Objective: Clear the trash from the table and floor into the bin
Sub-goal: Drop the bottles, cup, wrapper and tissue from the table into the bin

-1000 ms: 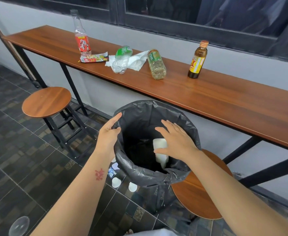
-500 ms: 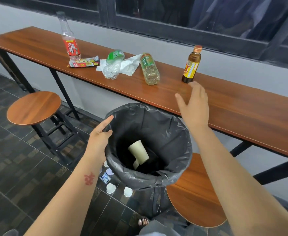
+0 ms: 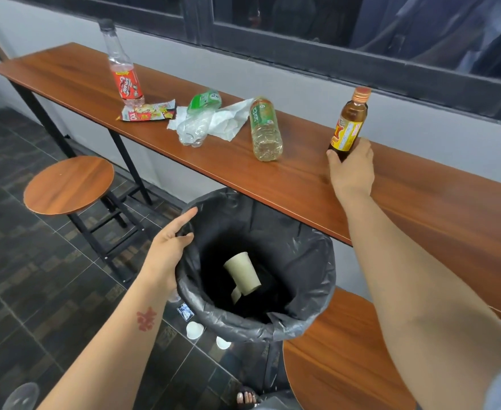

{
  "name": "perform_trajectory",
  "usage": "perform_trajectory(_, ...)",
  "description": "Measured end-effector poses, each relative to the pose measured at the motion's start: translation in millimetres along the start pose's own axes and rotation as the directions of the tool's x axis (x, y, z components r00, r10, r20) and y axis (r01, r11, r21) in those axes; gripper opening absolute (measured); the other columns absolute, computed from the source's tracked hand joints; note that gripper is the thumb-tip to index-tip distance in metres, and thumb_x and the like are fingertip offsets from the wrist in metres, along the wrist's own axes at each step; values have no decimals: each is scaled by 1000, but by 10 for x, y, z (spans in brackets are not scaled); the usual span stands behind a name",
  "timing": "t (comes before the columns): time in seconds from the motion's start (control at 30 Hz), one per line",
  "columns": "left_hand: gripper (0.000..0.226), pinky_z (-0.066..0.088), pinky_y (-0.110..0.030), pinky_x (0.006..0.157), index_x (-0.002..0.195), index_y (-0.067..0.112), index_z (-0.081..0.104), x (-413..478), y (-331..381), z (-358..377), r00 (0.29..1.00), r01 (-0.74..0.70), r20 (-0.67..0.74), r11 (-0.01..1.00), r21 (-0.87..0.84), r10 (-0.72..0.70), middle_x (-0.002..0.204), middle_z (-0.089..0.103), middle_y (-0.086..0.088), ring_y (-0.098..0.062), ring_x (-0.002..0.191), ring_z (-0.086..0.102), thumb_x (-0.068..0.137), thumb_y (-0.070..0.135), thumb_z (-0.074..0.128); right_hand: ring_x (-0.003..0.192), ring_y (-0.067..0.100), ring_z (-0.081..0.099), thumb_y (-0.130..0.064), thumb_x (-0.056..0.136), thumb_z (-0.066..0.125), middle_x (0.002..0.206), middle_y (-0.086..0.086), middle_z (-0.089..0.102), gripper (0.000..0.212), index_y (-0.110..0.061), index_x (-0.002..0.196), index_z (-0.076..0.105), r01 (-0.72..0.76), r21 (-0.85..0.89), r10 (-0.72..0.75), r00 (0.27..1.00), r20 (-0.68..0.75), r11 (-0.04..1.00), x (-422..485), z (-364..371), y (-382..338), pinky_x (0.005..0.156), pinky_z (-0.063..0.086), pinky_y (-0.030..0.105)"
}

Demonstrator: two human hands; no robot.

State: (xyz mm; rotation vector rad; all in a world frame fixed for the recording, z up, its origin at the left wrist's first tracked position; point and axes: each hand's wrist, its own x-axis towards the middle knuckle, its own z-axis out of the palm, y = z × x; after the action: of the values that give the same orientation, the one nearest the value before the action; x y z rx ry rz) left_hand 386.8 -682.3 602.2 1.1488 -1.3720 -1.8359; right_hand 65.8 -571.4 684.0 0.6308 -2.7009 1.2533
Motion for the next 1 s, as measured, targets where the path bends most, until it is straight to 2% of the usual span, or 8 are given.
perform_trajectory(0.27, 60, 37, -46, 114, 121, 42, 70, 164, 3, 31, 1000, -25, 13, 999, 29, 25, 140, 60, 10, -22, 137, 48, 96, -7, 45, 115, 23, 57, -34, 91, 64, 127, 9, 57, 50, -9, 130, 46, -67, 122, 76, 995, -69, 990, 216, 122, -65, 79, 34, 21)
perform_trajectory(0.4, 58, 41, -47, 111, 120, 40, 71, 181, 25, 10, 999, -32, 10, 999, 4, 32, 138, 61, 7, -23, 133, 52, 97, -7, 45, 109, 19, 59, -35, 89, 67, 122, 7, 60, 48, -9, 125, 49, -23, 162, 44, 991, -125, 987, 73, 99, -72, 76, 36, 17)
perform_trajectory(0.53, 56, 46, -48, 106, 119, 38, 72, 145, 66, -52, 1000, -4, 9, 999, -43, 4, 137, 62, 4, -25, 130, 54, 99, -6, 43, 97, 14, 61, -39, 87, 66, 109, 2, 63, 43, -11, 116, 52, 74, 281, -34, 989, -144, 957, -252, 82, -170, 61, 34, 4)
perform_trajectory(0.6, 56, 46, -49, 106, 118, 39, 72, 134, 88, -132, 1000, -1, 10, 999, -44, 2, 138, 61, 6, -25, 131, 53, 100, -5, 43, 93, 12, 58, -39, 85, 66, 103, -1, 62, 41, -12, 111, 52, 163, 316, -118, 980, -159, 935, -486, 77, -277, 66, 36, 7)
perform_trajectory(0.67, 56, 46, -48, 106, 118, 39, 72, 119, 118, -219, 1000, 7, 6, 999, -37, -7, 137, 61, 7, -22, 130, 54, 100, -5, 43, 92, 11, 55, -38, 83, 67, 100, -1, 59, 38, -13, 108, 53, 280, 308, -239, 957, -163, 909, -756, 81, -402, 75, 39, 18)
perform_trajectory(0.77, 56, 43, -49, 109, 116, 42, 72, 106, 186, -385, 1000, 10, 2, 1000, -5, -10, 139, 59, 10, -21, 133, 50, 100, -4, 44, 93, 15, 51, -36, 82, 67, 100, 2, 57, 39, -10, 108, 53, 415, 227, -408, 910, -79, 881, -1225, 150, -570, 77, 38, 25)
perform_trajectory(0.87, 57, 40, -48, 112, 115, 44, 72, 122, 265, -622, 1000, 8, 7, 1000, 11, -8, 140, 58, 12, -20, 135, 48, 99, -3, 45, 96, 17, 46, -35, 81, 67, 105, 6, 56, 47, -8, 116, 52, 589, 87, -596, 798, 91, 803, -1695, 368, -633, 78, 30, 20)
perform_trajectory(1.0, 58, 32, -34, 115, 116, 40, 72, 107, 420, -968, 999, -42, 25, 998, 42, 41, 137, 57, 18, -11, 138, 41, 97, -7, 46, 110, 20, 48, -39, 85, 63, 120, 1, 54, 49, -17, 126, 49, 622, -65, -512, 695, 505, 780, -2072, 794, -662, 84, 39, 25)
